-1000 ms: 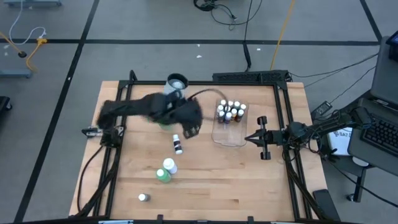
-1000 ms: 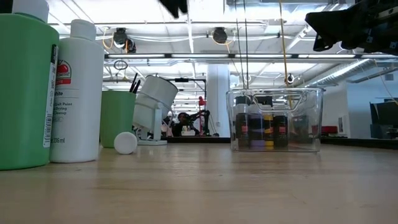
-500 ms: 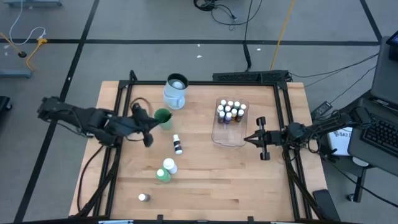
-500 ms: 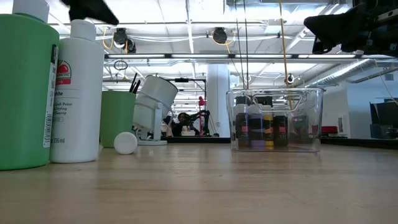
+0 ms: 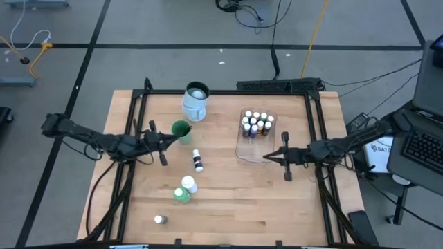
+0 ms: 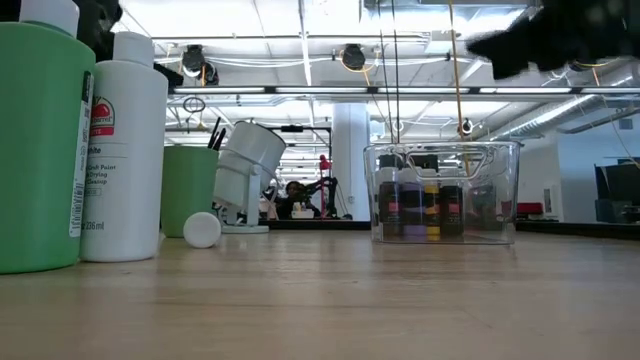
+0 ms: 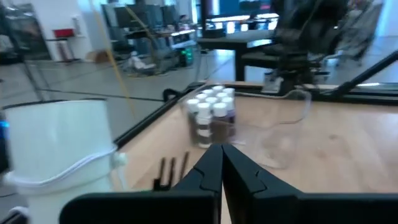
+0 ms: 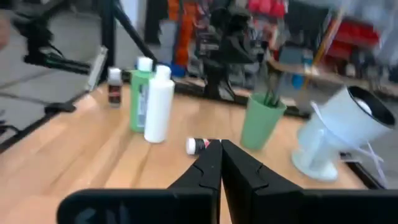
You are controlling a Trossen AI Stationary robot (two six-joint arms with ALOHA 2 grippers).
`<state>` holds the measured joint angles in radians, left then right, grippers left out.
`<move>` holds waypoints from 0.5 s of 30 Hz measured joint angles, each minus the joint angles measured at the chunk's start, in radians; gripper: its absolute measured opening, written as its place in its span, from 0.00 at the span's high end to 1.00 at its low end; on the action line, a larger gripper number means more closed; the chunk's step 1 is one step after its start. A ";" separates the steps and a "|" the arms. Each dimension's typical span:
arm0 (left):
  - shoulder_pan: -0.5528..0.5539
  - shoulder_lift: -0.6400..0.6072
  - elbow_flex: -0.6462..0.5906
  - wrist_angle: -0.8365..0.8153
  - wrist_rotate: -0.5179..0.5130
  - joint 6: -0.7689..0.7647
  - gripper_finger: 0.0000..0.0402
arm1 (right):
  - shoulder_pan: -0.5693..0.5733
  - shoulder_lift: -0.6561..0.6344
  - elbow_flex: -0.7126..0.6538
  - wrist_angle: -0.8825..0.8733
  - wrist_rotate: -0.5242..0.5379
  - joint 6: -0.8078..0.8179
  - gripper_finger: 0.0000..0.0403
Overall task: Pick & Place Paint Supplies
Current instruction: Adjust the transparent bin
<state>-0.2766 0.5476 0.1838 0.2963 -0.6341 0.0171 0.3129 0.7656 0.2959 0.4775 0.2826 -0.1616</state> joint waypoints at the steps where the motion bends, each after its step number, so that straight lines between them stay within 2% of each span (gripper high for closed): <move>1: 0.003 0.000 -0.009 0.015 -0.009 0.002 0.99 | 0.013 0.026 0.065 -0.077 0.030 0.020 1.00; 4: 0.003 0.002 -0.028 0.015 -0.022 0.000 0.99 | 0.031 0.136 0.272 -0.351 0.126 0.092 0.99; 7: 0.003 0.002 -0.037 0.012 -0.022 0.008 0.97 | 0.028 0.237 0.487 -0.624 0.173 0.208 0.94; 11: 0.003 0.000 -0.031 0.031 -0.022 0.011 0.95 | 0.016 0.382 0.687 -0.957 0.167 0.363 0.82; 15: 0.002 0.000 -0.031 0.052 -0.021 0.048 0.96 | 0.032 0.502 0.811 -1.127 0.095 0.434 0.65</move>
<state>-0.2745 0.5481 0.1524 0.3481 -0.6556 0.0649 0.3448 1.2681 1.1072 -0.6490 0.3781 0.2720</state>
